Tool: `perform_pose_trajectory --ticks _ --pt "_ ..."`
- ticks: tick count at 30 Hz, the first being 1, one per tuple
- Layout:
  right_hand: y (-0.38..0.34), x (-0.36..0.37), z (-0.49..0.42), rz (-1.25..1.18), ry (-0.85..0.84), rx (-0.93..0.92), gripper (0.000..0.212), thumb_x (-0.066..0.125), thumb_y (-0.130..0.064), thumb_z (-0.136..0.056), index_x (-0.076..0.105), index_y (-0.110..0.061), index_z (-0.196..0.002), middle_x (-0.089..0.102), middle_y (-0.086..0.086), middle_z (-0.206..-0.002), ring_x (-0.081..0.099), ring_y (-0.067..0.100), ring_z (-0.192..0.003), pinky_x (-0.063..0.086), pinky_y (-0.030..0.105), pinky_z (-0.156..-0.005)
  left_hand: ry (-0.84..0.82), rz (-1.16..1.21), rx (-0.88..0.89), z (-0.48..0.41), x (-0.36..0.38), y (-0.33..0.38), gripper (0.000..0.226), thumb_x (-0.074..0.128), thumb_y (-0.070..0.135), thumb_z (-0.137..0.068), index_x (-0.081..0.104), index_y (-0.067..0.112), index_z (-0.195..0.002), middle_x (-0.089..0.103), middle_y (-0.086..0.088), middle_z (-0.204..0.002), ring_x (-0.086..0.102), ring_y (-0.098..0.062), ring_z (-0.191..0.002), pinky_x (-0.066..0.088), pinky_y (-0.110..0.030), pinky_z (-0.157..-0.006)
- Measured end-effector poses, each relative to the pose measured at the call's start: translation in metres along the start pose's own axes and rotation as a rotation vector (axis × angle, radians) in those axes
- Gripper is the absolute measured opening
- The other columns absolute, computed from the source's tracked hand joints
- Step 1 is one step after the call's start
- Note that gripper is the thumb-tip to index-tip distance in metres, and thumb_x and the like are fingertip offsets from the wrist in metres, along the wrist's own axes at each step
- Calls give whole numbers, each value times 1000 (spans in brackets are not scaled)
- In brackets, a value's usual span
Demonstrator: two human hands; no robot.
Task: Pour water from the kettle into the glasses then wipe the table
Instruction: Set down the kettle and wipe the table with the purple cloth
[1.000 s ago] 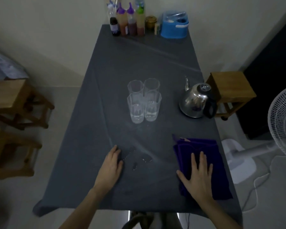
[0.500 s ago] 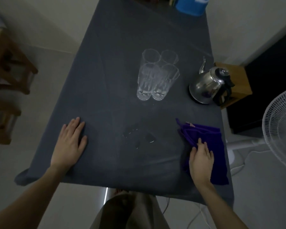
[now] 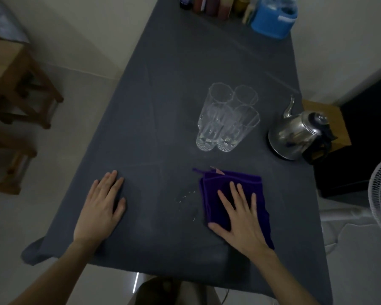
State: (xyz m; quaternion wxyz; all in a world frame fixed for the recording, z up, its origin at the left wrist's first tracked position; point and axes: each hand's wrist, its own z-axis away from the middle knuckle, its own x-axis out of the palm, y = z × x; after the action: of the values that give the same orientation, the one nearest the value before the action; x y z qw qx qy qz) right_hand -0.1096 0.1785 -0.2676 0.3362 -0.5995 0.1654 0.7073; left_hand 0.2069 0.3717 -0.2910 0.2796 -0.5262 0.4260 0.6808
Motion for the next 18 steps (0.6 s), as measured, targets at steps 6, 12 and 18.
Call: perform_pose_trajectory --ticks 6,12,18 --pt "53 -14 0 31 -88 -82 113 47 -90 -64 13 -33 -155 -12 10 -164 -14 26 -150 5 67 -115 27 16 16 -1 2 -1 58 31 42 -95 40 10 -142 32 -9 -154 22 -19 -145 8 -37 -122" --pt "36 -7 -18 73 -134 -166 120 49 -95 -58 8 -36 -155 -13 19 -162 -15 37 -148 1 69 -113 25 10 18 -1 2 0 58 32 41 -95 39 10 -143 30 -10 -155 21 -20 -145 5 -36 -122" --pt "16 4 -23 50 -16 -217 79 41 -71 -86 18 -38 -153 -1 19 -163 -2 38 -150 5 62 -116 21 -5 19 0 3 0 57 32 39 -96 39 9 -144 30 -10 -155 19 -20 -146 7 -39 -122"
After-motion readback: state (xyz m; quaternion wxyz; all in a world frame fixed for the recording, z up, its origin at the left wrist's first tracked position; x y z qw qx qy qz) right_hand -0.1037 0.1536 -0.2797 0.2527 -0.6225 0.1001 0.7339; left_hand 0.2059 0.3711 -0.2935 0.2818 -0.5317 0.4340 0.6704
